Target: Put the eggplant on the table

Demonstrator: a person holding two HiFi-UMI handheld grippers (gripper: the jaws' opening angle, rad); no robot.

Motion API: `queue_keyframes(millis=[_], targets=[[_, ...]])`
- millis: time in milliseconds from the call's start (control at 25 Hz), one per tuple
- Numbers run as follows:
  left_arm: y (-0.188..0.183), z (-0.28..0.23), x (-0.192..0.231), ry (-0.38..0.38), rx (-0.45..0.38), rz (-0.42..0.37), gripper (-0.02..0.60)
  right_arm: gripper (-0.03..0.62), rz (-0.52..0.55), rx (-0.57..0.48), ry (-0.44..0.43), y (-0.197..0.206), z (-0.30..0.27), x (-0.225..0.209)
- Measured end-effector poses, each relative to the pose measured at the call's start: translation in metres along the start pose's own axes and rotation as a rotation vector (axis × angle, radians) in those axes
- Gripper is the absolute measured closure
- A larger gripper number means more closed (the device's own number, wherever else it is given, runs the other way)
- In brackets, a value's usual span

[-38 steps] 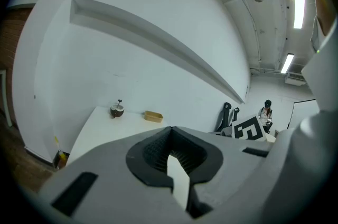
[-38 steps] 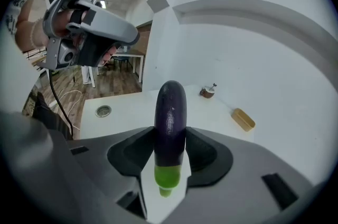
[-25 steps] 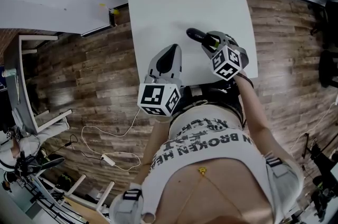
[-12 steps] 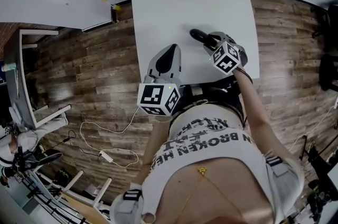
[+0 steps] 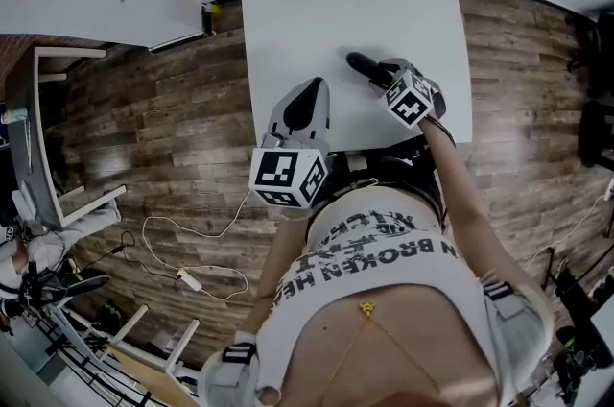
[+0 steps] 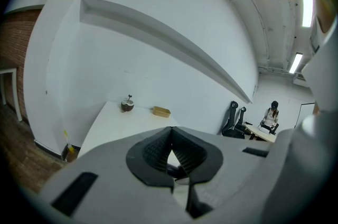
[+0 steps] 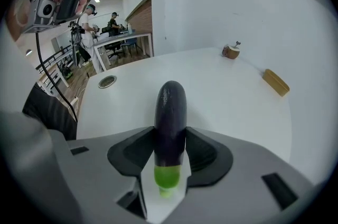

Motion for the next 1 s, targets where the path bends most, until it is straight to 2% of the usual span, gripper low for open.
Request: queue_keyframes(millis=[440, 1000], targets=[[0.001, 0.005, 0.002, -0.006, -0.003, 0.002, 0.575, 0.411, 0.018, 0.061, -0.008, 0.015, -0.014, 0.005], [0.002, 0.007, 0.003, -0.019, -0.003, 0.004, 0.575, 0.411, 0.011, 0.059, -0.012, 0.017, -0.015, 0.003]])
Point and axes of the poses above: the fingertips, and each gripper's own axes: z backward along the fingers, x to its left, y out of its underside, the point moved 1 cm from there along z, backward along the fingers, and after that the axes turned 11 degrees about -z, right-handed, at the moved point
